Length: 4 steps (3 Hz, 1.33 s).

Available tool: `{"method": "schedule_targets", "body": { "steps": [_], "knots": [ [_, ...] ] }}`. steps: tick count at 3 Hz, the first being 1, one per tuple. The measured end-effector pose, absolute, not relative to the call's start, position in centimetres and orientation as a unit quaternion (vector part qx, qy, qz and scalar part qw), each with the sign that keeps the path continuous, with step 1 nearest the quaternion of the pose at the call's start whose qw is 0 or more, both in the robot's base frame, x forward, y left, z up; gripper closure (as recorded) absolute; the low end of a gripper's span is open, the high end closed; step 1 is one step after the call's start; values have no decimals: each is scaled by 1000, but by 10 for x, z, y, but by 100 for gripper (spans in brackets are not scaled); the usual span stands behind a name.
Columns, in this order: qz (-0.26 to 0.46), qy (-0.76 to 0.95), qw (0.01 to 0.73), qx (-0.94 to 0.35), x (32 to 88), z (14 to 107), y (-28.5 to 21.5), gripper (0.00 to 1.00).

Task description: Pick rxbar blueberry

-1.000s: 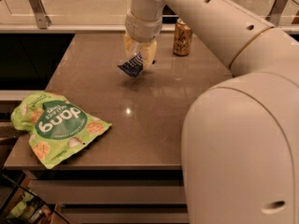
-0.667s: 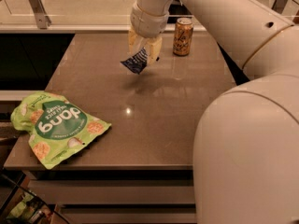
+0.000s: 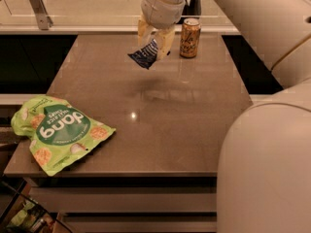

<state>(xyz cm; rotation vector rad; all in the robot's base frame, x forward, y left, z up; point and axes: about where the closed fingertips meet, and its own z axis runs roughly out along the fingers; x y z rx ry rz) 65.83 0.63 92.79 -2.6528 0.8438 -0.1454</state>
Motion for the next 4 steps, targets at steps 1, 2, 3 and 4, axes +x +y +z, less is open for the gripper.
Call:
{"method": "schedule_targets", "body": {
  "steps": [1,2,3,4],
  "knots": [
    [-64,302,191,-932,651,948,5,100],
    [-72,310,197,-927,645,960,7,100],
    [-76,329,201,-919,621,957,9,100],
    [-76,329,201,-919,621,957,9,100]
  ]
}}
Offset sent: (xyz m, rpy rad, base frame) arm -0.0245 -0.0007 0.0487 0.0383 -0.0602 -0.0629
